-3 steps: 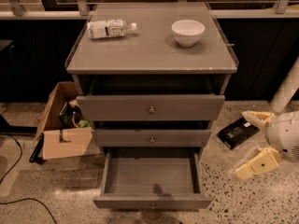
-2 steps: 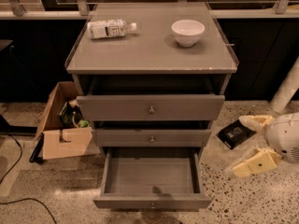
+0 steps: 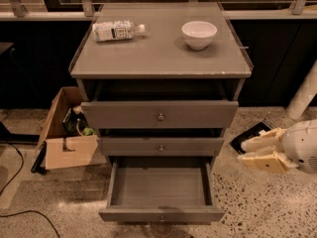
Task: Close bottom drawer
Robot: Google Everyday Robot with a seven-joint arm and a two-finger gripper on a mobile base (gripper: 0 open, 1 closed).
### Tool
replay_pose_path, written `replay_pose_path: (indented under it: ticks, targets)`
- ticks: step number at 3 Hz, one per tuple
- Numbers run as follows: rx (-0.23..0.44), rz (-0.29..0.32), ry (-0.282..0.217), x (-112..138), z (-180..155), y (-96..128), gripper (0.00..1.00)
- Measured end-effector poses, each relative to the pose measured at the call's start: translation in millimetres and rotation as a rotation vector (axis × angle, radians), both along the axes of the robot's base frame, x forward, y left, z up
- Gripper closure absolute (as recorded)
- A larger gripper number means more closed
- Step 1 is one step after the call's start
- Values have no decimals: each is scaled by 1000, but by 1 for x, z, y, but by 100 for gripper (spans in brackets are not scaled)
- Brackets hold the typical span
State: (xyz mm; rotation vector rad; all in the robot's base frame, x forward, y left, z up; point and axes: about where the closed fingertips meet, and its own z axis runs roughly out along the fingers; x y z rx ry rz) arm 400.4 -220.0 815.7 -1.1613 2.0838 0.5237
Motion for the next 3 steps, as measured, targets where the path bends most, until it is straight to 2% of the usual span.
replay_pose_path:
  ticks: [1, 2, 3]
  targets:
    - [23, -27, -4, 2, -20, -1, 82]
    - [71, -61, -13, 5, -62, -2, 100]
    - [92, -80, -9, 7, -93, -3, 100]
